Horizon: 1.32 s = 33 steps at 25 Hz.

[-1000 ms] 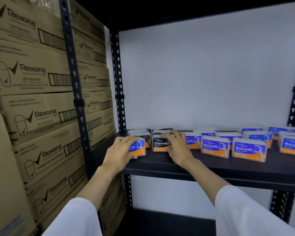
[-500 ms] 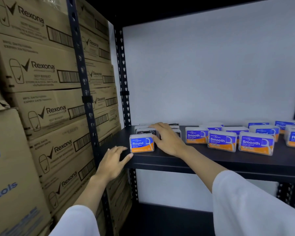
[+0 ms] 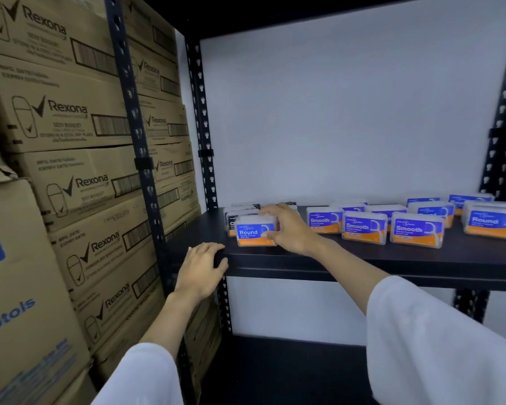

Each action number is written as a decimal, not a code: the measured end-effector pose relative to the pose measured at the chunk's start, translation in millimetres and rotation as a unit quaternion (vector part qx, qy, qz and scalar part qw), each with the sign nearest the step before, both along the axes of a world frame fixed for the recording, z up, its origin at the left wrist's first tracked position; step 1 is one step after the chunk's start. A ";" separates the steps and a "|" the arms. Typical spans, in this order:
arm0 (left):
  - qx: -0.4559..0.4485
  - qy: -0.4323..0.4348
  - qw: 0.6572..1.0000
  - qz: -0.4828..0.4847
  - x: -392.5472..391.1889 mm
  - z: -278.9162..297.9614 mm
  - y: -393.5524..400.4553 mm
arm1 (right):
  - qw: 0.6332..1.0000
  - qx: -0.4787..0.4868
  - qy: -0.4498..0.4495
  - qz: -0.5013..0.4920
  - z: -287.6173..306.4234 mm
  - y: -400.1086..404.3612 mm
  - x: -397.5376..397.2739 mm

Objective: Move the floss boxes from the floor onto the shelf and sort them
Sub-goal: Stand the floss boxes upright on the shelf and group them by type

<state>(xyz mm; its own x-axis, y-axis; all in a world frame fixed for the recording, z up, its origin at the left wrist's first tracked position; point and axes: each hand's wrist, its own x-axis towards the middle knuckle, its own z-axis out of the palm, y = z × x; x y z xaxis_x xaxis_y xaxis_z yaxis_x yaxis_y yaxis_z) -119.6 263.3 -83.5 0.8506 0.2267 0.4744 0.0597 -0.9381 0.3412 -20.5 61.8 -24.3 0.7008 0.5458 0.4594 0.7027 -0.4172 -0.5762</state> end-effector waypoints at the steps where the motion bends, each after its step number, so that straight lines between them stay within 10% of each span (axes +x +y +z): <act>1: 0.003 -0.017 1.000 -0.011 0.6 1.9 -14.0 | 1.000 0.011 -0.009 -0.011 4.8 -16.1 -3.1; 9: 0.014 -0.050 0.987 -0.153 43.4 4.2 -185.5 | 0.981 0.051 -0.051 -0.179 29.5 -219.7 -19.8; 18: 0.078 -0.062 0.993 -0.055 76.8 -28.5 -239.7 | 0.930 -0.016 -0.019 -0.366 -8.2 -405.1 -35.8; 33: 0.094 -0.054 0.993 -0.038 74.0 -25.5 -244.5 | 0.890 -0.096 -0.099 -0.434 -38.8 -390.7 8.5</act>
<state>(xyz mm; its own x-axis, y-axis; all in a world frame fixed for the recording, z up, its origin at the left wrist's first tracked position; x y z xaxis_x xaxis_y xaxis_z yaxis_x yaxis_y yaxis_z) -45.6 18.8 -109.0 0.8036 0.0628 0.5918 -0.0406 -0.9863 0.1598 -12.1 -328.9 -63.2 0.8128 -0.0807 0.5769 0.1468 -0.9300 -0.3370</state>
